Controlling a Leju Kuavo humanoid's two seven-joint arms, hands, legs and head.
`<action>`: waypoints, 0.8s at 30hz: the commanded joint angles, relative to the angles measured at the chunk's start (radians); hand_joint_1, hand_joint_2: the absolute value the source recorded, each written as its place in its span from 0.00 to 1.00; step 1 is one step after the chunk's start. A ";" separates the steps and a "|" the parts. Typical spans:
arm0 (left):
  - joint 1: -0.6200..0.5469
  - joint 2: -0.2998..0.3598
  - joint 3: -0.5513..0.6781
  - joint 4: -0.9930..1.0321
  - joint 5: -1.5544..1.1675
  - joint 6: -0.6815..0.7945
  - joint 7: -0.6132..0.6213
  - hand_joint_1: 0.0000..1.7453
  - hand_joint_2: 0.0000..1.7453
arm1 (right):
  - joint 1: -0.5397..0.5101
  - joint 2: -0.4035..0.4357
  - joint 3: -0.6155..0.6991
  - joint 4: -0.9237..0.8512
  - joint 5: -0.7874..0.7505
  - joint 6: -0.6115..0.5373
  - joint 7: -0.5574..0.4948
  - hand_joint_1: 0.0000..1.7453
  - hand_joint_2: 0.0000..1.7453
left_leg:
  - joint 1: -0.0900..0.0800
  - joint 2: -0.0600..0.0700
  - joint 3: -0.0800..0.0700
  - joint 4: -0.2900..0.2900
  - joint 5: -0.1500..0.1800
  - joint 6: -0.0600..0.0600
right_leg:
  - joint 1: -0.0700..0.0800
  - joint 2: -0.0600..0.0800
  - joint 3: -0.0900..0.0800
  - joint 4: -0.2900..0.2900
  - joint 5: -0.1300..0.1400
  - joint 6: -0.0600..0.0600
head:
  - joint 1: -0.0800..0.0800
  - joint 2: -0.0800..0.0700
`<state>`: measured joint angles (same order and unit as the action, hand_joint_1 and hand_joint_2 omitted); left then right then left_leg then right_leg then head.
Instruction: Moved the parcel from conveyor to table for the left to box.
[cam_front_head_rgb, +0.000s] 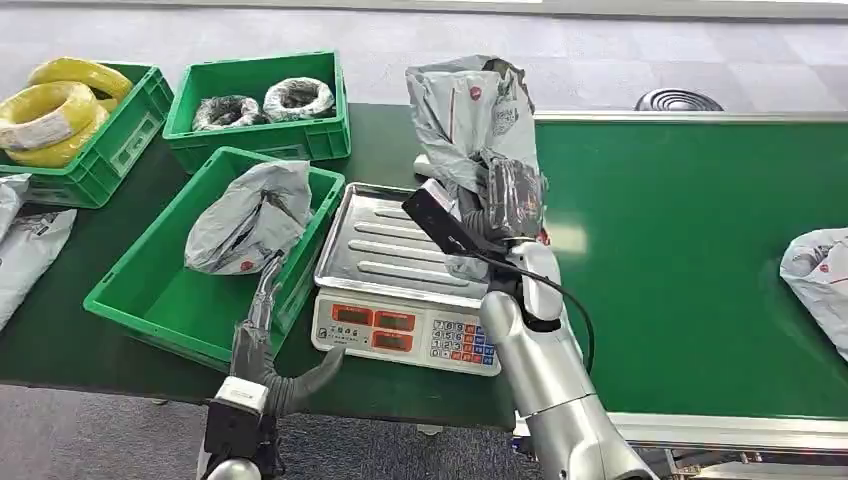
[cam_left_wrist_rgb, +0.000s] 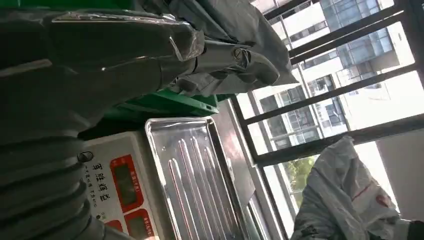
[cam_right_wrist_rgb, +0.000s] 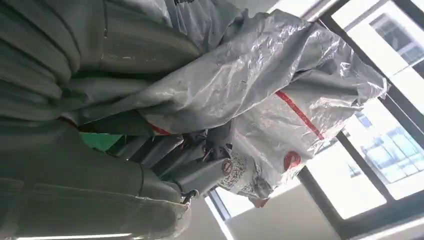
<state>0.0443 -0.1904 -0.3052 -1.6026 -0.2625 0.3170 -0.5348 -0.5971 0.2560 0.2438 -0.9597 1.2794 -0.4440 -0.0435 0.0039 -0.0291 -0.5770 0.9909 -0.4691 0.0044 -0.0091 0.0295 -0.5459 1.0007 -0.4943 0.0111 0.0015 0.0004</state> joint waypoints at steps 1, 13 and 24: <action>-0.017 0.021 0.002 0.035 0.009 0.003 0.015 0.00 1.00 | -0.051 0.000 -0.035 0.304 -0.101 -0.023 -0.040 0.51 1.00 | 0.000 0.003 0.002 -0.002 0.001 -0.001 | 0.001 -0.001 0.002 -0.002 0.001 0.000 | 0.000 0.000; 0.043 0.019 0.019 -0.009 -0.005 -0.005 0.020 0.00 1.00 | 0.155 -0.016 -0.060 0.180 -0.187 -0.077 -0.101 0.00 1.00 | 0.000 0.000 0.002 -0.001 0.000 0.000 | 0.000 -0.002 0.002 -0.002 -0.001 0.000 | 0.000 0.000; 0.052 0.020 0.019 -0.017 -0.021 -0.007 0.000 0.00 1.00 | 0.304 -0.054 -0.042 -0.090 -0.176 -0.090 -0.098 0.00 1.00 | 0.000 0.000 0.001 -0.001 0.000 -0.001 | 0.000 -0.004 0.001 -0.002 -0.001 0.000 | 0.000 0.000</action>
<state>0.0941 -0.1877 -0.2937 -1.6251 -0.2712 0.3109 -0.5222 -0.3734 0.2480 0.2049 -0.8906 1.1062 -0.5191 -0.1369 0.0039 -0.0291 -0.5768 0.9910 -0.4695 0.0042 -0.0091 0.0295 -0.5461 1.0005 -0.4947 0.0111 0.0011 0.0004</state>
